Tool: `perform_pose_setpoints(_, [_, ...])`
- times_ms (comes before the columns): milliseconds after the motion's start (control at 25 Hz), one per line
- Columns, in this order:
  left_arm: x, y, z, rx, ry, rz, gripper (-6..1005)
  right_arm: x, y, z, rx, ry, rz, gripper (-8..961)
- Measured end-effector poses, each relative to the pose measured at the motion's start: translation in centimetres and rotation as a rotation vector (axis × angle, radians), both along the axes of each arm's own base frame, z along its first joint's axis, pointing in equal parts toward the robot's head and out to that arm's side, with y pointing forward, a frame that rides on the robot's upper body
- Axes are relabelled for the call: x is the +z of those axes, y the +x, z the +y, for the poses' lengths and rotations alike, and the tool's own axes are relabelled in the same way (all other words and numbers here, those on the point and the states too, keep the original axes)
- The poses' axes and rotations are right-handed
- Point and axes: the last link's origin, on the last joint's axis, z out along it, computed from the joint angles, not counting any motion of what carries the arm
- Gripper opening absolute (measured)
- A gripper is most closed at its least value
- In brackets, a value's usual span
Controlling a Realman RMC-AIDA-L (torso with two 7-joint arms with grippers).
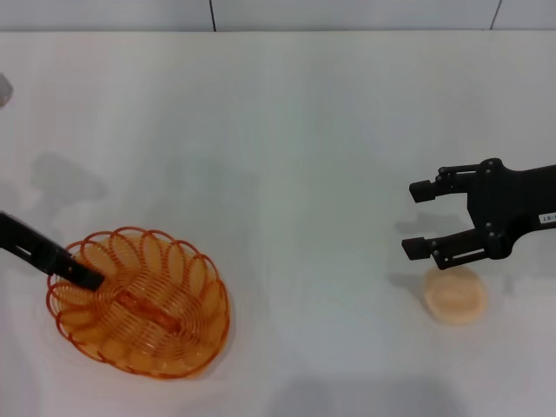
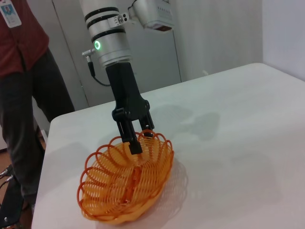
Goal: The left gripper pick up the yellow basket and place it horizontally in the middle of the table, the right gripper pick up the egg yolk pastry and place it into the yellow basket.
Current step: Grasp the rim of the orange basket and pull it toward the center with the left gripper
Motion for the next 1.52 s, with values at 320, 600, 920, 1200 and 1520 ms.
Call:
perform_pose_setpoints(320, [-0.2, 0.1, 0.1, 0.000, 0.002, -0.003, 623, 0.0, 0.0, 0.0, 0.002, -0.001, 0.000, 828])
perform_pose_setpoints(600, [-0.3, 0.0, 0.3, 0.013, 0.003, 0.023, 420, 0.0, 0.0, 0.0, 0.002, 0.000, 0.000, 827])
perform_pose_setpoints(920, [-0.5, -0.1, 0.6, 0.002, 0.017, 0.037, 395, 0.1, -0.1, 0.0, 0.006, 0.002, 0.000, 827])
perform_pose_setpoints(1200, [-0.6, -0.1, 0.8, 0.000, 0.015, 0.047, 337, 0.1, -0.3, 0.1, 0.011, 0.001, 0.001, 827])
perform_pose_setpoints(1520, [-0.9, 0.6, 1.1, -0.017, 0.005, 0.039, 214, 0.1, -0.4, 0.2, 0.015, 0.002, 0.000, 827])
